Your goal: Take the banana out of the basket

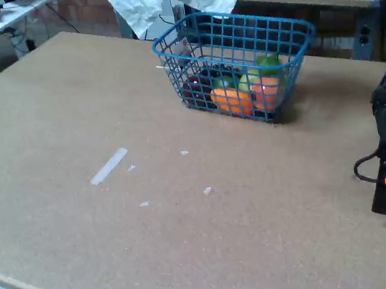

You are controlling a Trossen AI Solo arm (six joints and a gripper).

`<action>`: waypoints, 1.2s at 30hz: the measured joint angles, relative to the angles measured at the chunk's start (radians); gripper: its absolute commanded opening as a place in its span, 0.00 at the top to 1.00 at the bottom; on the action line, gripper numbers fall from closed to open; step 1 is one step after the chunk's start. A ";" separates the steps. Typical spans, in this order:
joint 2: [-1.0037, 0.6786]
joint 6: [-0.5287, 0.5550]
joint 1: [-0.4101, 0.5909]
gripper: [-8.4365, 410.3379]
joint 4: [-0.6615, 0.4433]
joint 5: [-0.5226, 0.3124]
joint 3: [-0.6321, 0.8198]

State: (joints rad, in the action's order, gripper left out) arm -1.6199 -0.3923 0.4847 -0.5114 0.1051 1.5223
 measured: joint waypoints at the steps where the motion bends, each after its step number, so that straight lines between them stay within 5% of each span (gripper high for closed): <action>1: 0.013 0.027 -0.010 0.79 -0.007 0.001 0.000; 18: 0.068 0.312 -0.320 0.79 -0.153 0.003 0.000; 36: 0.060 0.767 -0.617 0.79 -0.254 -0.211 -0.065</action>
State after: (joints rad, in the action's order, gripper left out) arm -1.5600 0.3748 -0.1322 -0.7650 -0.1062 1.4570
